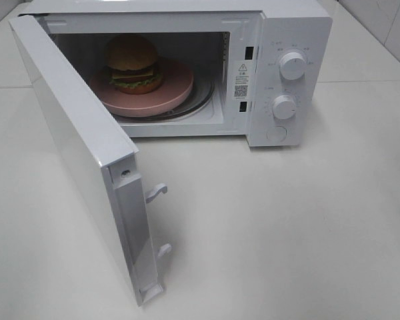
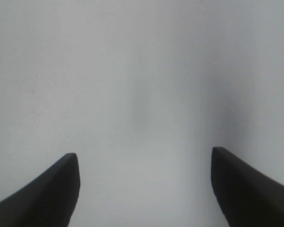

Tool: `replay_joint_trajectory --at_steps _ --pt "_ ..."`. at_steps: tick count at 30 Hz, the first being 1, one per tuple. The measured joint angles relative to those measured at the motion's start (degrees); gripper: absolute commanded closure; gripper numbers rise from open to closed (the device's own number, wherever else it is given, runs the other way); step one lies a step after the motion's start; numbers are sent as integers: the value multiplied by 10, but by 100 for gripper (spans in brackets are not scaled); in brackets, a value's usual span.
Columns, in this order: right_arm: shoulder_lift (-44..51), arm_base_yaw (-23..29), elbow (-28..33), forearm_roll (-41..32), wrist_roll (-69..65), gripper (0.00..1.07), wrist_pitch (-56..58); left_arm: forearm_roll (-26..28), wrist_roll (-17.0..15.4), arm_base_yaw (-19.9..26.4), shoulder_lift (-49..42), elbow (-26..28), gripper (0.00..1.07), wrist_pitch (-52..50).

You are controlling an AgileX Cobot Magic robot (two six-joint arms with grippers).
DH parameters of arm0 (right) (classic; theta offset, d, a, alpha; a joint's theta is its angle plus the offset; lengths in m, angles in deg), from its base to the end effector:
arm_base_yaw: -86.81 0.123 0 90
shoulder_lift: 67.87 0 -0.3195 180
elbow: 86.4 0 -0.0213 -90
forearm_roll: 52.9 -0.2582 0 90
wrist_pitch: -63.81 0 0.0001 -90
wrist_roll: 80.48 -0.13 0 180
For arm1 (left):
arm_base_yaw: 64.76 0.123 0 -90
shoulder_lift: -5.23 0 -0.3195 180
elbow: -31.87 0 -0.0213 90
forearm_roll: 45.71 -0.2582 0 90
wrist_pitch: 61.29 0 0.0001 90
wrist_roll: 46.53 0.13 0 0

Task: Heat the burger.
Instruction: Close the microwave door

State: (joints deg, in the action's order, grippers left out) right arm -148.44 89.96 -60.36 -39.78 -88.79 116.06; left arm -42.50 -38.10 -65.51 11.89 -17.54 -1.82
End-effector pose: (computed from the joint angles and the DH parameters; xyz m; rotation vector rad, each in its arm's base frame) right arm 0.2496 -0.0096 0.2661 -0.0229 2.7463 -0.2329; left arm 0.0021 -0.0063 0.2659 0.1633 2.0087 0.0185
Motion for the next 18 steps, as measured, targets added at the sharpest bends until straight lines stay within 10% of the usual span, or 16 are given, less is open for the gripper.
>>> replay_joint_trajectory --at_steps 18 --pt "339 -21 162 -11 -11 31 11 0 0 0 0 0 6 0"
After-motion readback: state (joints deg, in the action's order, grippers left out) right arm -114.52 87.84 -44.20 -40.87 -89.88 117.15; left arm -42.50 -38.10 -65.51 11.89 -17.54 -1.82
